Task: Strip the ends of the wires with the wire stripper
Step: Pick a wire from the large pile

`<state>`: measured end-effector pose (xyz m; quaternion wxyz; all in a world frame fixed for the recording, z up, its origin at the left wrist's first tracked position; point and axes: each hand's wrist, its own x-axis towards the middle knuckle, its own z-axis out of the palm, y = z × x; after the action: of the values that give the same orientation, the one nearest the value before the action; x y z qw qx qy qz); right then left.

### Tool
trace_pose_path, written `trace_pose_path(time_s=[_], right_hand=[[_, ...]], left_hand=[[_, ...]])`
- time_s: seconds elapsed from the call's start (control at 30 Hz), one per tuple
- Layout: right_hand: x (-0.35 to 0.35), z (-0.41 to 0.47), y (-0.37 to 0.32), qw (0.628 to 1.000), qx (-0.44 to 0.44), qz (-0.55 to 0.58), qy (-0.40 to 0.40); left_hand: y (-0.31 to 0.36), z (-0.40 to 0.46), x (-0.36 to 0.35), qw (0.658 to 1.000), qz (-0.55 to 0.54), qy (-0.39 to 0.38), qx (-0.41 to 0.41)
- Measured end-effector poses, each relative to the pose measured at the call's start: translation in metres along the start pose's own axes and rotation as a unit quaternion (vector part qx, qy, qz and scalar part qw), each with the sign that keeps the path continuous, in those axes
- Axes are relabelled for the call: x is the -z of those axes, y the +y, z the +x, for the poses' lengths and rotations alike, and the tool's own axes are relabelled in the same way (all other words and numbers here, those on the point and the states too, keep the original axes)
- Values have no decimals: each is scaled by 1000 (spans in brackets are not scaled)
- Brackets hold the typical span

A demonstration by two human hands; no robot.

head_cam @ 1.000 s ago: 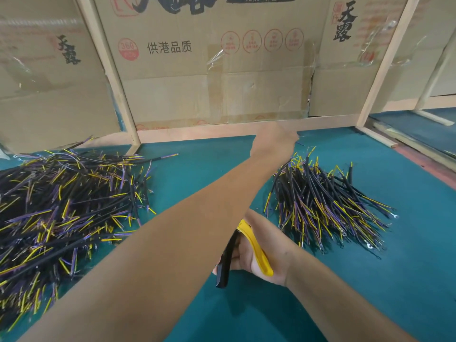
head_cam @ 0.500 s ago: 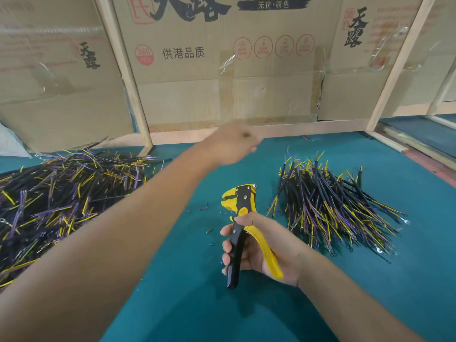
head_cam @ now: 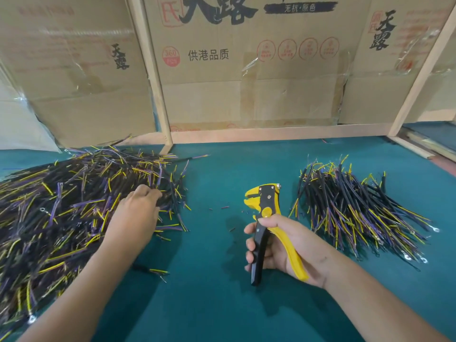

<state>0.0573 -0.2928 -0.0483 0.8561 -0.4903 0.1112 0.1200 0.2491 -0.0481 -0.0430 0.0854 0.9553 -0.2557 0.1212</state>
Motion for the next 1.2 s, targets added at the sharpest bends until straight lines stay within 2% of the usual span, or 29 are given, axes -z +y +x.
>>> trace_pose_path(time_s=[0.33, 0.6, 0.77, 0.87, 0.93, 1.03, 1.1, 1.13, 1.2], right_hand=[[-1, 0, -1, 1000, -10, -2, -1], [-3, -1, -2, 1000, -9, 0, 7], [-3, -2, -2, 1000, -10, -2, 13], [-3, -2, -3, 1000, -14, 2, 11], [-2, -2, -5, 1000, -20, 11, 7], [1, -1, -5, 999, -26, 24, 10], [2, -1, -5, 999, -26, 23, 4], [2, -1, -5, 999, -28, 20, 1], [2, -1, -4, 999, -31, 23, 2]], left_hand=[[9, 5, 1, 999, -2, 52, 3], [3, 1, 2, 989, 137, 20, 48], [0, 2, 12, 989, 109, 64, 75], [4, 1, 19, 990, 51, 105, 73], [3, 0, 23, 984, 1, 164, 70], [3, -7, 26, 967, -140, 200, 69], [15, -16, 22, 947, -273, 152, 70], [23, -21, 18, 924, -360, 104, 71], [40, -29, 11, 846, -530, 4, 58]])
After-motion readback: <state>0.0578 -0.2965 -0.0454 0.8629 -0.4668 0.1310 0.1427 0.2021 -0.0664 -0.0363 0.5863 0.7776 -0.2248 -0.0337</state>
